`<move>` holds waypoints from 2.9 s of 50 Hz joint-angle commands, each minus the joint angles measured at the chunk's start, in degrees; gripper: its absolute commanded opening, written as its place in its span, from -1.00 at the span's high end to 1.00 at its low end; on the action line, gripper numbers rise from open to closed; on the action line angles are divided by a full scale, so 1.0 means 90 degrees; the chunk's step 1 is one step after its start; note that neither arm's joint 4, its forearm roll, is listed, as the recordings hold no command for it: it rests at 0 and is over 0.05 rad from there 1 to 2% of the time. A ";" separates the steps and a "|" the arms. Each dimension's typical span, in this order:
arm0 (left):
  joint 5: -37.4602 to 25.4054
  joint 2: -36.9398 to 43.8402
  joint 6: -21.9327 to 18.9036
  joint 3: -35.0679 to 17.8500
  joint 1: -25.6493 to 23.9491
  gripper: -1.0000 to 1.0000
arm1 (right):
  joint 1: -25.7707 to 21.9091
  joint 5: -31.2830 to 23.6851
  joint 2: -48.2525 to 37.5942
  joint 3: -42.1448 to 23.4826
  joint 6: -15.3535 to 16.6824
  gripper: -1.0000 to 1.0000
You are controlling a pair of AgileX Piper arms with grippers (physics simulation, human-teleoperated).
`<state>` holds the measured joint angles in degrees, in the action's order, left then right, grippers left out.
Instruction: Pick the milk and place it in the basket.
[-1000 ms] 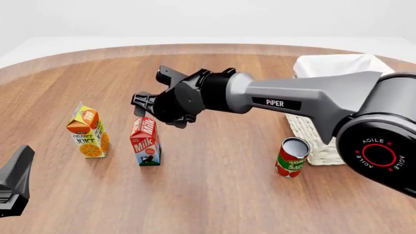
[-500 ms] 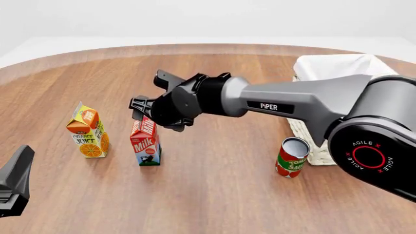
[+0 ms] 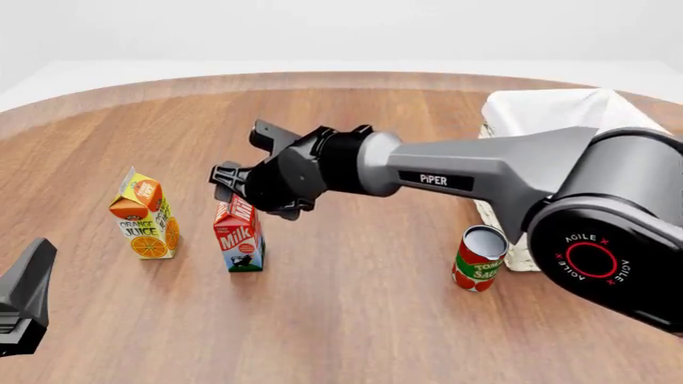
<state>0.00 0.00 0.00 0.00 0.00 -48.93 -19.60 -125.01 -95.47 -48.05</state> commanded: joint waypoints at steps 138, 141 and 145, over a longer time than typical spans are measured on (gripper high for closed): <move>0.0000 0.0000 0.0000 0.0000 0.0000 -1.00 | 0.0274 0.0301 0.0615 0.0221 0.0125 1.00; 0.0000 0.0000 0.0000 0.0000 0.0000 -1.00 | 0.0317 0.0225 0.0726 0.0164 0.0189 1.00; 0.0000 0.0000 0.0000 0.0000 0.0000 -1.00 | 0.0344 0.0208 0.0859 0.0195 0.0227 1.00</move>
<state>0.00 0.00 0.00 0.00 0.00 -46.65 -17.33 -120.74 -92.90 -46.15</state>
